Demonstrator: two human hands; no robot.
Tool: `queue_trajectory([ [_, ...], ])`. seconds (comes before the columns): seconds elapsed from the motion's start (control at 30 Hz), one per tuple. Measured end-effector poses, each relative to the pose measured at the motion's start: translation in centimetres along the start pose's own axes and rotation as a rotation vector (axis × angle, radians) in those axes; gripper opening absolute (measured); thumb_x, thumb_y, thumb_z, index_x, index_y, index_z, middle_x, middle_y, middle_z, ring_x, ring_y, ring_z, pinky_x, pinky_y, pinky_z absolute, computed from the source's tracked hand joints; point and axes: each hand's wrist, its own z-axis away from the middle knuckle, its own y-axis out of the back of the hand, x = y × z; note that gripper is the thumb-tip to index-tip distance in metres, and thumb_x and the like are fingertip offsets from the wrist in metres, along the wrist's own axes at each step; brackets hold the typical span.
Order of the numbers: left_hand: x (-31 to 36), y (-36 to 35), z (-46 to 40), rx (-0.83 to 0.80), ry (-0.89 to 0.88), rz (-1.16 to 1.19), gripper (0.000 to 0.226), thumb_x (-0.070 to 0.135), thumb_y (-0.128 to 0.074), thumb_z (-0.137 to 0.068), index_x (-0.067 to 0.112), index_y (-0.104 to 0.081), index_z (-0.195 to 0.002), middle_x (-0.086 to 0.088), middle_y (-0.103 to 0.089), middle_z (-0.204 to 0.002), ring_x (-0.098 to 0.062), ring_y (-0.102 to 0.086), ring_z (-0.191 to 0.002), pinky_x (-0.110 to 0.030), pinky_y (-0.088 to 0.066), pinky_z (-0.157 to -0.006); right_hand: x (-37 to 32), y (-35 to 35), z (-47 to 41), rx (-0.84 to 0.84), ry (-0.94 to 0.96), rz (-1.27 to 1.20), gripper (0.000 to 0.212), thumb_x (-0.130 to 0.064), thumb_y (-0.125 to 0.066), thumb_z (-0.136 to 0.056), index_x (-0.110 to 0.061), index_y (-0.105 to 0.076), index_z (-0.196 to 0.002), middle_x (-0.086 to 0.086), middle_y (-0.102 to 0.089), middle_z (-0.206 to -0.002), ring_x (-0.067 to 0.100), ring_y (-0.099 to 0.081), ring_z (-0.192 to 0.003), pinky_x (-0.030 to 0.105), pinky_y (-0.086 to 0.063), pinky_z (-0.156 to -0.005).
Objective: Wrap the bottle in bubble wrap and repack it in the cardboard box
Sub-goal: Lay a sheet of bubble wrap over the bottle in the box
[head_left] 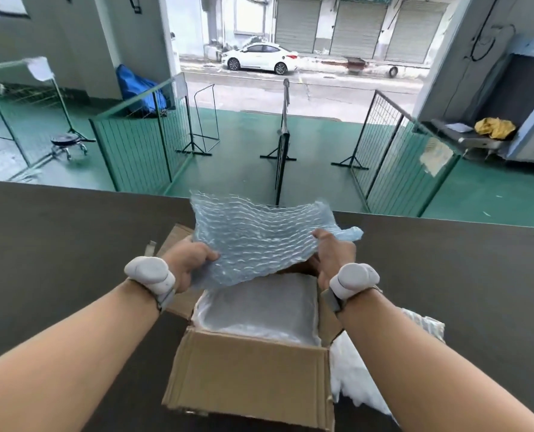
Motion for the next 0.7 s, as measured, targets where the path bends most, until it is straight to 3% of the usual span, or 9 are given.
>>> queue_trajectory([
  [0.07, -1.8, -0.1, -0.8, -0.01, 0.045, -0.039, 0.038, -0.013, -0.056, -0.089, 0.01, -0.059, -0.119, -0.021, -0.071, -0.107, -0.038, -0.07, -0.085, -0.049, -0.061, -0.068, 1.7, 0.6, -0.4, 0.067, 0.01, 0.058, 0.065, -0.025, -0.081, -0.05, -0.003, -0.069, -0.11, 0.01, -0.079, -0.096, 0.028, -0.077, -0.084, 0.049, -0.065, -0.083],
  [0.17, -4.0, 0.0, -1.7, -0.039, 0.102, -0.171, 0.041, -0.011, -0.061, -0.085, 0.008, -0.061, -0.121, -0.022, -0.073, -0.11, -0.042, -0.072, -0.096, -0.059, -0.059, -0.082, 3.2, 1.6, 0.3, 0.143, 0.1, 0.145, 0.069, -0.013, -0.082, -0.058, 0.002, -0.061, -0.122, 0.015, -0.074, -0.109, 0.027, -0.074, -0.092, 0.034, -0.061, -0.078],
  [0.23, -4.9, -0.3, -1.7, -0.012, 0.107, -0.334, 0.034, -0.006, -0.067, -0.079, 0.005, -0.068, -0.111, -0.019, -0.074, -0.105, -0.038, -0.072, -0.095, -0.056, -0.058, -0.09, 4.1, 2.3, 0.3, 0.199, 0.178, 0.25, 0.091, -0.021, -0.082, -0.048, 0.001, -0.054, -0.132, 0.02, -0.067, -0.123, 0.036, -0.07, -0.11, 0.041, -0.061, -0.09],
  [0.3, -5.7, -0.7, -1.6, 0.036, 0.079, -0.512, 0.032, 0.003, -0.074, -0.07, 0.006, -0.072, -0.101, -0.013, -0.076, -0.097, -0.032, -0.073, -0.091, -0.048, -0.06, -0.09, 4.2, 3.0, 0.8, 0.222, 0.212, 0.424, 0.097, -0.017, -0.087, -0.06, -0.004, -0.044, -0.146, 0.019, -0.052, -0.142, 0.035, -0.056, -0.129, 0.042, -0.048, -0.111],
  [0.4, -5.1, -1.7, -0.5, 0.214, -0.045, -0.833, 0.063, 0.02, -0.075, -0.055, 0.014, -0.06, -0.116, -0.01, -0.064, -0.117, -0.032, -0.063, -0.108, -0.042, -0.054, -0.094, 3.1, 3.7, 1.6, 0.269, 0.342, 0.682, 0.073, -0.014, -0.081, -0.077, -0.017, -0.051, -0.143, 0.013, -0.044, -0.15, 0.035, -0.046, -0.135, 0.045, -0.041, -0.115],
  [0.5, -4.3, -3.1, 0.7, 0.427, -0.355, -1.045, 0.078, 0.011, -0.068, -0.076, 0.023, -0.034, -0.144, -0.012, -0.036, -0.139, -0.037, -0.043, -0.122, -0.045, -0.045, -0.094, 2.6, 3.1, 2.3, 0.254, 0.605, 0.886, 0.042, -0.017, -0.074, -0.085, -0.024, -0.066, -0.126, 0.004, -0.049, -0.147, 0.031, -0.048, -0.133, 0.049, -0.045, -0.11],
  [0.57, -3.4, -4.4, 0.8, 0.384, -0.482, -0.984, 0.068, 0.019, -0.066, -0.086, 0.023, -0.038, -0.148, -0.014, -0.039, -0.141, -0.038, -0.046, -0.124, -0.045, -0.043, -0.101, 2.5, 2.3, 2.2, 0.156, 0.75, 0.856, 0.03, -0.014, -0.07, -0.089, -0.018, -0.072, -0.119, 0.005, -0.06, -0.138, 0.027, -0.055, -0.129, 0.043, -0.047, -0.109],
  [0.6, -3.1, -4.7, 0.2, 0.32, -0.451, -0.912, 0.063, 0.025, -0.064, -0.089, 0.023, -0.041, -0.148, -0.016, -0.041, -0.143, -0.037, -0.048, -0.126, -0.043, -0.04, -0.106, 2.4, 1.9, 2.0, 0.052, 0.729, 0.812, 0.03, -0.012, -0.068, -0.091, -0.014, -0.072, -0.121, 0.006, -0.065, -0.135, 0.025, -0.059, -0.127, 0.039, -0.048, -0.109],
  [0.7, -3.1, -5.1, -1.4, 0.138, -0.226, -0.686, 0.062, 0.04, -0.056, -0.095, 0.023, -0.039, -0.152, -0.017, -0.04, -0.155, -0.033, -0.047, -0.136, -0.038, -0.034, -0.115, 3.6, 1.0, 1.0, -0.314, 0.384, 0.843, 0.052, -0.025, -0.062, -0.098, -0.009, -0.053, -0.147, 0.009, -0.059, -0.148, 0.025, -0.055, -0.138, 0.04, -0.044, -0.116],
])
